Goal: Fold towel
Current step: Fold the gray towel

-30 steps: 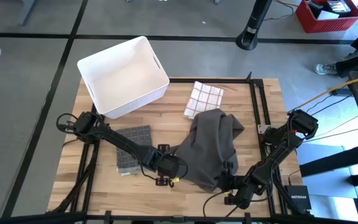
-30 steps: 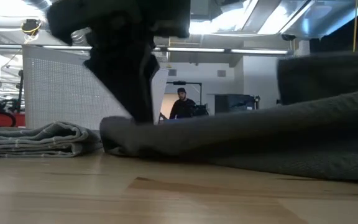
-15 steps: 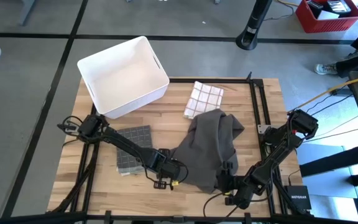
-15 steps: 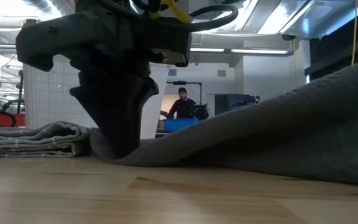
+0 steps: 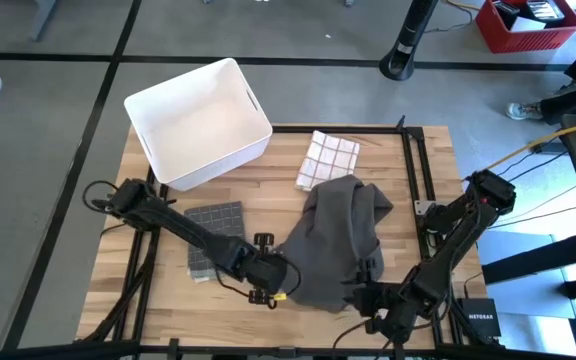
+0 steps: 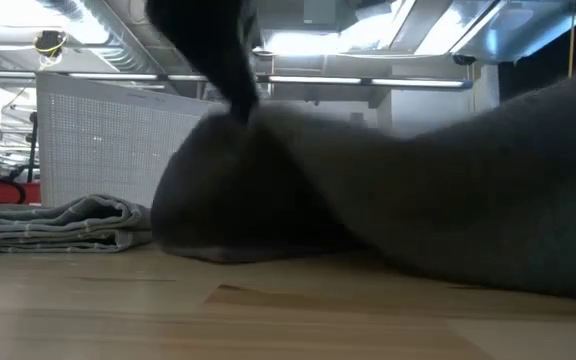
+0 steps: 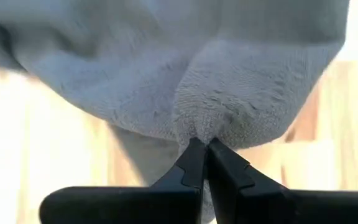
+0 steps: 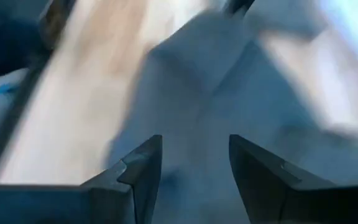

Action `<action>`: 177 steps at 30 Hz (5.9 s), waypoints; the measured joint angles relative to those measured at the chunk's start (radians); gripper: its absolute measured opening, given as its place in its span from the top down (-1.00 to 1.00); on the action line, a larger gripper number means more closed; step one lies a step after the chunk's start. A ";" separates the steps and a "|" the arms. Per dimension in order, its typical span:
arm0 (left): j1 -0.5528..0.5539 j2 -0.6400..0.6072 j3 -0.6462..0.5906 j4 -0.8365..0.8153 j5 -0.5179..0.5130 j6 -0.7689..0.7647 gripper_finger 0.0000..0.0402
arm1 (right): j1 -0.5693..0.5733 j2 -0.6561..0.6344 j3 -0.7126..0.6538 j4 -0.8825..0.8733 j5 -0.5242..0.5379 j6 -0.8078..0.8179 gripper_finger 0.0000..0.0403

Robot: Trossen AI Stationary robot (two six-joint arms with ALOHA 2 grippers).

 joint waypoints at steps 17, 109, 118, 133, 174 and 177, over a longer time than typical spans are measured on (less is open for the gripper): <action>0.036 -0.122 0.019 0.095 -0.215 0.060 0.98 | -0.351 0.000 0.006 0.162 -0.198 -0.254 0.06; -0.048 0.073 -0.391 0.690 -0.036 -0.608 0.29 | -0.174 -0.154 -0.140 -0.107 -0.063 0.123 0.97; -0.052 0.002 -0.356 0.513 -0.170 -0.408 0.95 | -0.170 -0.157 -0.116 -0.144 -0.047 0.087 0.98; -0.090 -0.501 0.189 -0.026 -0.731 0.192 0.97 | -0.168 -0.169 0.663 -0.963 0.351 0.014 0.96; 0.063 -0.654 0.296 0.804 -0.612 1.238 0.98 | -0.436 -0.156 1.144 0.267 0.573 -1.622 0.94; 0.063 -0.654 0.296 0.765 -0.650 1.236 0.99 | -0.436 -0.156 1.144 0.237 0.584 -1.620 0.94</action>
